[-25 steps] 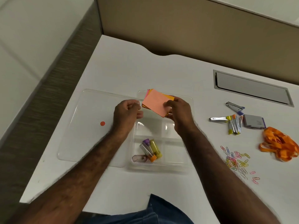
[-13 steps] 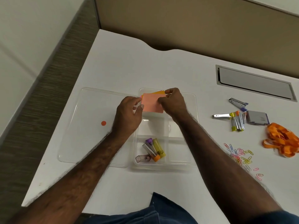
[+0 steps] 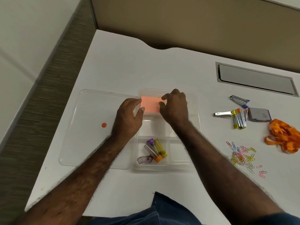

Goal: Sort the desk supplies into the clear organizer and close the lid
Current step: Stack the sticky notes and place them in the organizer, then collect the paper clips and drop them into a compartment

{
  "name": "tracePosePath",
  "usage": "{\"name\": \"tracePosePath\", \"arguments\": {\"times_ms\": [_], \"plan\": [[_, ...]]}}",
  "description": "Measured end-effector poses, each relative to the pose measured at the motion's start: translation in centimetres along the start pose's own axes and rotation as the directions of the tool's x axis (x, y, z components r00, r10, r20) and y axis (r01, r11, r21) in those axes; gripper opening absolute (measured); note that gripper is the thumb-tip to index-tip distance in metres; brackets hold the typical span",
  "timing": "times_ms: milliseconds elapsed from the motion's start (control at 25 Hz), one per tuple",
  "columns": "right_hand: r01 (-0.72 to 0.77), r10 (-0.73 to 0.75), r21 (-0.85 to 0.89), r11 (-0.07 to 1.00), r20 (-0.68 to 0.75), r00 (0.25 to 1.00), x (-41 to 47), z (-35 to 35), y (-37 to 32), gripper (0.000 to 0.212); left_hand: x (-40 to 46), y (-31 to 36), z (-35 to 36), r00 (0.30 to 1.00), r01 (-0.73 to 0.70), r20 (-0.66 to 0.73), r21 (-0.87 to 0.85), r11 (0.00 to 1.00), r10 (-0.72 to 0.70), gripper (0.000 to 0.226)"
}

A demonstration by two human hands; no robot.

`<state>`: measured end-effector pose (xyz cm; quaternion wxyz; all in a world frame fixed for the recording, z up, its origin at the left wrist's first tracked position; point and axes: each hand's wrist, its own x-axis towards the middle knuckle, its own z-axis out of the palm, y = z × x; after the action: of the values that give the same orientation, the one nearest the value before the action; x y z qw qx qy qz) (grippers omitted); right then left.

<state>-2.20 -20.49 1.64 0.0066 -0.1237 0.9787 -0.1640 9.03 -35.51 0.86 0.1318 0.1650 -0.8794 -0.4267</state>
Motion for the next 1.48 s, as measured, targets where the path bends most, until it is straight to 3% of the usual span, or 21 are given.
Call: {"name": "tracePosePath", "arguments": {"times_ms": [320, 560, 720, 1040, 1240, 1480], "plan": [[0.086, -0.080, 0.091, 0.992, -0.059, 0.995, -2.3, -0.7, 0.6, 0.031, -0.4, 1.3, 0.7, 0.997, -0.048, 0.067, 0.097, 0.994, 0.042, 0.051], [0.099, -0.077, 0.142, 0.985, -0.152, 0.985, -7.1, -3.0, 5.4, 0.039, -2.0, 5.0, 2.7, 0.970, -0.207, 0.154, 0.120, 0.971, 0.188, 0.057], [0.032, 0.005, 0.204, 0.979, -0.180, 0.984, -11.0, -4.7, 10.5, 0.044, -4.1, 8.4, 5.3, 0.943, -0.297, 0.180, 0.067, 0.953, 0.281, 0.053], [-0.187, 0.206, 0.193, 0.963, -0.083, 0.975, -17.8, -8.6, 22.7, 0.052, -10.4, 16.9, 14.5, 0.864, -0.420, 0.314, 0.023, 0.907, 0.392, 0.054], [-0.251, 0.257, 0.149, 0.956, -0.016, 0.966, -21.6, -10.3, 31.5, 0.064, -15.1, 18.8, 20.3, 0.832, -0.413, 0.422, 0.038, 0.910, 0.360, 0.058], [-0.309, 0.296, 0.085, 0.947, 0.134, 0.946, -24.9, -10.2, 38.6, 0.094, -19.1, 16.7, 24.5, 0.860, -0.341, 0.479, 0.280, 0.897, 0.177, 0.076]]}}
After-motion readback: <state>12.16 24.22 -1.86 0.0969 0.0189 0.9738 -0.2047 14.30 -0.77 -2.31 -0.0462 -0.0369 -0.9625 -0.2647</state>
